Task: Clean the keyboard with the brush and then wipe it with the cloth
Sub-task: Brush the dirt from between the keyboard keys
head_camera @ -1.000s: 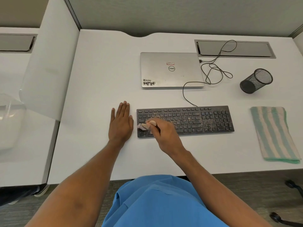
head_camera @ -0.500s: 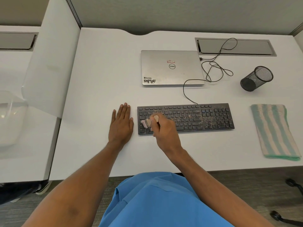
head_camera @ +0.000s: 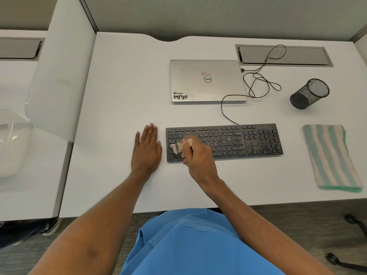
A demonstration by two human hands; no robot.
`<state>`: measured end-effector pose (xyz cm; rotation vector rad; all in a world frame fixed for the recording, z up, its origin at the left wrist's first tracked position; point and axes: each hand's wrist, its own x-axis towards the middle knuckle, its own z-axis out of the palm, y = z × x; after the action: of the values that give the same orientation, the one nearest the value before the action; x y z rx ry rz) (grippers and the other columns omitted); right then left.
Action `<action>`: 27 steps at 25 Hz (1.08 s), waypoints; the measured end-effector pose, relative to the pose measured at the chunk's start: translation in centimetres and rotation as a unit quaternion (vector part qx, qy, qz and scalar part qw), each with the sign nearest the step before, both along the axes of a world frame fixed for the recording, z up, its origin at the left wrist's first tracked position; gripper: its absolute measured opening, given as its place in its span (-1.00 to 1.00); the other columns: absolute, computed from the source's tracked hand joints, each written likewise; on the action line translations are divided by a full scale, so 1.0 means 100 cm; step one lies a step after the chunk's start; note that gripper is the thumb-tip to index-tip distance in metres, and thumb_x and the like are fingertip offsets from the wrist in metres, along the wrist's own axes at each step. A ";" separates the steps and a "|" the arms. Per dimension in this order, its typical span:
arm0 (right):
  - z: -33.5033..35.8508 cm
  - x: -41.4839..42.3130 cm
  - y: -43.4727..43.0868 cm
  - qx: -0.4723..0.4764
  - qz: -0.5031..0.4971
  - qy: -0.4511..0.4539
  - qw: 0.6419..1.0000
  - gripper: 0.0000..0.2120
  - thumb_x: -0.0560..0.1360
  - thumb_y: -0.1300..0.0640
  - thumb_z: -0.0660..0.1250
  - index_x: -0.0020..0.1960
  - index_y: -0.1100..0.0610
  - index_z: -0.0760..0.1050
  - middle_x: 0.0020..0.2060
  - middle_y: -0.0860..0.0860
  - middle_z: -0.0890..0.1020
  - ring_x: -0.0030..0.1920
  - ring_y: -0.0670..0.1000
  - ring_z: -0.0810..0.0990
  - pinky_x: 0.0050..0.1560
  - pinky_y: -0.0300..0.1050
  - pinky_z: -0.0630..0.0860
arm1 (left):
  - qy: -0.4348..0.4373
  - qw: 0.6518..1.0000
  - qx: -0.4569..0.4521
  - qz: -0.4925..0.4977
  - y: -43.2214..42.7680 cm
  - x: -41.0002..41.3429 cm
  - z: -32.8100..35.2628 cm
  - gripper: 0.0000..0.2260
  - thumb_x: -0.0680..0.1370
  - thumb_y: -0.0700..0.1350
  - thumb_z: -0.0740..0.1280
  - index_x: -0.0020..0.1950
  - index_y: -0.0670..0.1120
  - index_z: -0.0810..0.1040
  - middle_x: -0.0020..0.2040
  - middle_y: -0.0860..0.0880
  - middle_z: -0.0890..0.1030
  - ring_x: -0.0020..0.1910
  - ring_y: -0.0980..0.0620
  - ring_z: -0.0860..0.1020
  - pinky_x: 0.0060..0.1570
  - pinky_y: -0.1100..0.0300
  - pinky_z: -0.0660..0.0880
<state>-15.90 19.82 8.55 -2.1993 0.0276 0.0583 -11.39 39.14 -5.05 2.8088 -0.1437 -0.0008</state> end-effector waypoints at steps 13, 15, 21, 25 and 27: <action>0.001 -0.004 0.001 -0.016 0.034 0.005 0.999 -0.76 0.70 0.05 0.11 0.02 0.15 0.49 -0.38 -0.10 0.52 -0.38 -0.02 0.54 -0.30 0.07 0.52 | 0.001 1.000 -0.004 0.003 -0.001 0.000 0.000 -0.43 0.71 0.01 -0.06 0.72 -0.14 0.13 0.72 -0.06 0.14 0.71 0.00 0.05 0.69 -0.05 -0.09; 0.001 -0.006 -0.003 -0.041 0.061 0.025 0.997 -0.75 0.70 0.05 0.11 -0.01 0.16 0.47 -0.38 -0.06 0.53 -0.37 0.02 0.54 -0.28 0.10 0.52 | 0.001 1.000 -0.004 0.000 -0.001 0.001 0.000 -0.42 0.71 0.02 -0.06 0.72 -0.14 0.14 0.72 -0.06 0.14 0.71 0.00 0.05 0.69 -0.06 -0.09; 0.001 -0.030 -0.007 -0.071 0.133 -0.060 0.987 -0.80 0.71 0.05 0.14 0.14 0.07 0.52 -0.14 -0.18 0.62 -0.19 -0.18 0.56 -0.20 -0.24 0.46 | 0.003 1.000 0.004 0.000 -0.001 0.001 0.000 -0.42 0.71 0.02 -0.07 0.72 -0.15 0.14 0.72 -0.07 0.14 0.71 -0.01 0.05 0.69 -0.06 -0.09; -0.020 -0.043 -0.001 -0.208 0.238 -0.125 0.940 -0.77 0.67 0.10 0.20 0.27 0.09 0.51 -0.08 0.02 0.62 -0.17 0.09 0.59 -0.25 -0.02 0.54 | -0.006 1.000 0.009 -0.003 0.000 0.001 -0.001 -0.43 0.71 0.01 -0.05 0.71 -0.16 0.16 0.71 -0.09 0.17 0.71 -0.03 0.09 0.69 -0.08 -0.05; -0.023 -0.042 -0.003 -0.236 0.267 -0.121 0.926 -0.79 0.63 0.17 0.25 0.25 0.09 0.50 -0.10 0.03 0.60 -0.19 0.10 0.57 -0.27 -0.02 0.51 | -0.006 1.000 0.005 -0.002 0.000 0.001 0.000 -0.43 0.71 0.01 -0.04 0.71 -0.16 0.17 0.71 -0.08 0.17 0.71 -0.03 0.09 0.69 -0.08 -0.05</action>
<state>-20.15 19.55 6.29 -2.6152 -0.7728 0.0910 -11.25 39.15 -5.03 2.8180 -0.1532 0.0130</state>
